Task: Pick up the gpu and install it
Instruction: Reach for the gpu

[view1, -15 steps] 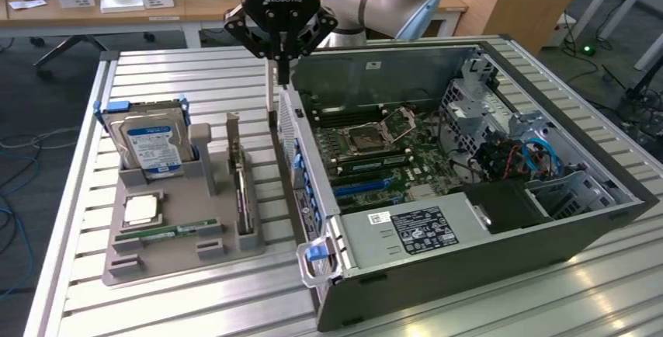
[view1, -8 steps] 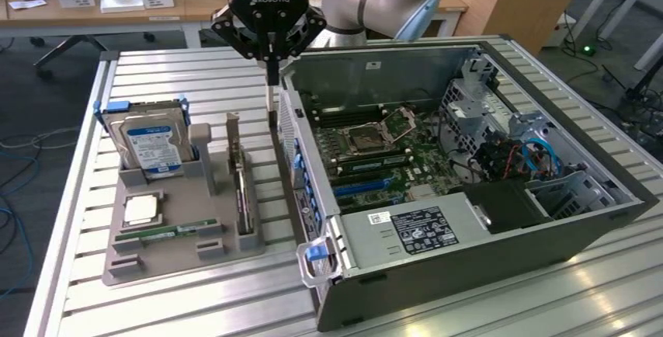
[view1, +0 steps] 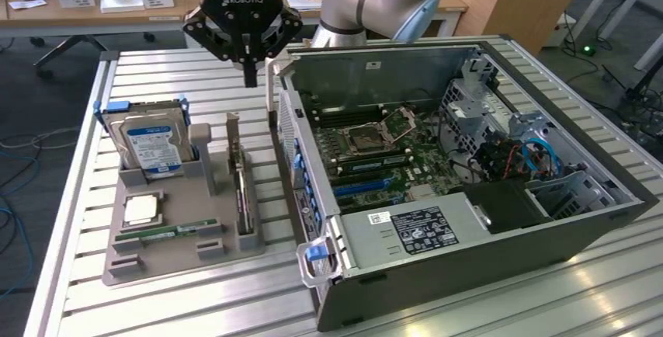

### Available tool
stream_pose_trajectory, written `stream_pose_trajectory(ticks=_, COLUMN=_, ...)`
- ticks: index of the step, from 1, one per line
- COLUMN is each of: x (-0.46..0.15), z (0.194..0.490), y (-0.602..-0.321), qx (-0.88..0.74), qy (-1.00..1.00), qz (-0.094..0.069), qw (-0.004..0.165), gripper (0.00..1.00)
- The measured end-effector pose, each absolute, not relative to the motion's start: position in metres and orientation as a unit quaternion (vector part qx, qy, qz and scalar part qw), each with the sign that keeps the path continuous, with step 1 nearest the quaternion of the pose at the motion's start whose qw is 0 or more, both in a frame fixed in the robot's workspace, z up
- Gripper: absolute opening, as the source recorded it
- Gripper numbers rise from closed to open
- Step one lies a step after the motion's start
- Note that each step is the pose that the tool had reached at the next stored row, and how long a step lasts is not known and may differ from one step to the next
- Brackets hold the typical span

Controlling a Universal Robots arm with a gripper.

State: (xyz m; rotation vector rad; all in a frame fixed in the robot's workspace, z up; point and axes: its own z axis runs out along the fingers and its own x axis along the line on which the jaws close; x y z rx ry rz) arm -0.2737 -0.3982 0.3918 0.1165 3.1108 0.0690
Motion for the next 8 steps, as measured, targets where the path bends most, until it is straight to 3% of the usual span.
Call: stream_pose_trajectory(ticks=8, x=-0.2827, z=0.3916, y=-0.3981, qx=0.037, qy=0.999, qz=0.022, qw=0.014, gripper=0.11)
